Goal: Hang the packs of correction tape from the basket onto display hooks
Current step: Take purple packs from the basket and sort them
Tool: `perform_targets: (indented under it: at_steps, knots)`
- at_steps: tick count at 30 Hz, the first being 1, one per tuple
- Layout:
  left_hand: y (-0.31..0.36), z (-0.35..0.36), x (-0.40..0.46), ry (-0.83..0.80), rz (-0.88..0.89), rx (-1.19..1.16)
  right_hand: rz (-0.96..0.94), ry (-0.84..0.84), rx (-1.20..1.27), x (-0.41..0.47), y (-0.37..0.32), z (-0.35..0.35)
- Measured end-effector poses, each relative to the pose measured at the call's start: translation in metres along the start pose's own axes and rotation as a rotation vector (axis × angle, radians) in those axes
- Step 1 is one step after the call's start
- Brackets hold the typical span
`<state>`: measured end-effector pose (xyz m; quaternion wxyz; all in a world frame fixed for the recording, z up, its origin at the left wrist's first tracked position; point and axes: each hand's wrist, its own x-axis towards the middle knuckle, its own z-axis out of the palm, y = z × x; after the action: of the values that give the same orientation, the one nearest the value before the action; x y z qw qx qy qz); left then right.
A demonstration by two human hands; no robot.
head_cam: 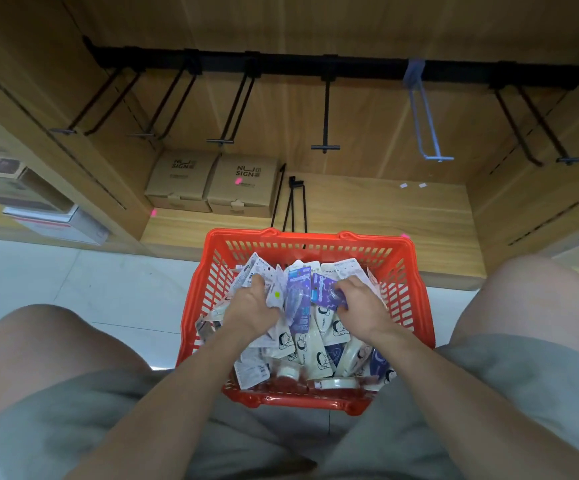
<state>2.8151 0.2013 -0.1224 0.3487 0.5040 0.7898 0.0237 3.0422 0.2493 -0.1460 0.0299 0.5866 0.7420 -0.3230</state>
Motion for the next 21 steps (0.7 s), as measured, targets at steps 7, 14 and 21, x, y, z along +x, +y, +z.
perform_targets:
  at_steps: [7, 14, 21]
  knots:
    - [-0.016, -0.016, 0.000, 0.074, -0.037, -0.212, 0.145, -0.064, -0.001, 0.007, -0.011, 0.004]
    - [-0.005, 0.000, -0.011, -0.097, 0.189, -0.229, 0.255, -0.004, 0.176, 0.006, -0.001, 0.014]
    - [-0.007, 0.019, -0.013, -0.075, 0.155, -0.179, 0.240, -0.148, 0.120, 0.011, 0.005, 0.003]
